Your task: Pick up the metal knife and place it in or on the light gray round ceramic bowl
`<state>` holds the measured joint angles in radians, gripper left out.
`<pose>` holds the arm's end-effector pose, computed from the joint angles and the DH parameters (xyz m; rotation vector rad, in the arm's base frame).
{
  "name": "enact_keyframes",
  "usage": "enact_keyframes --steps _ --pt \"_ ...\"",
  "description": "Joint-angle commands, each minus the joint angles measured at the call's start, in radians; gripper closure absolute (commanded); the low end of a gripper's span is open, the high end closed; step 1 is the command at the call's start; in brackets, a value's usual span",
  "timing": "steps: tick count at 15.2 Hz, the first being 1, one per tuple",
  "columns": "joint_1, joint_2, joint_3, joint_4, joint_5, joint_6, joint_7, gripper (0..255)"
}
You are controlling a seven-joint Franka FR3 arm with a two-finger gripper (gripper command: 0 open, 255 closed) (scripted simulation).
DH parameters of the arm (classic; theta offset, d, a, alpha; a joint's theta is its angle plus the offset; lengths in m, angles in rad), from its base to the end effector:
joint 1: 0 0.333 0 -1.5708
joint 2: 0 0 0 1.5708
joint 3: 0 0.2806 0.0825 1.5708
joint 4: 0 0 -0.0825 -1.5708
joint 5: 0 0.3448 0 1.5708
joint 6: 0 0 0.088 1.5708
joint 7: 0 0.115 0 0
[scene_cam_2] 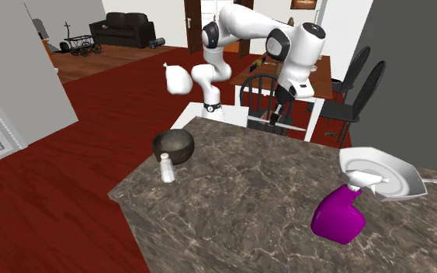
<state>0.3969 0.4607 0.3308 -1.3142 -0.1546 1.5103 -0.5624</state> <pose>0.4869 0.3624 0.4354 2.4764 1.8530 -0.3722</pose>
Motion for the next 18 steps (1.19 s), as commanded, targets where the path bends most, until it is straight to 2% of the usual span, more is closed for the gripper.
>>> enact_keyframes --steps 1,6,12,18 --pt "0.004 0.000 0.001 0.029 0.000 -0.029 0.000 255" --pt "0.012 0.010 0.002 0.107 -0.002 -0.098 -0.002 255" --pt "-0.095 -0.078 -0.032 -0.014 0.006 -0.054 -0.129 255" --pt "-0.189 -0.124 -0.074 -0.073 0.001 -0.029 -0.258 255"
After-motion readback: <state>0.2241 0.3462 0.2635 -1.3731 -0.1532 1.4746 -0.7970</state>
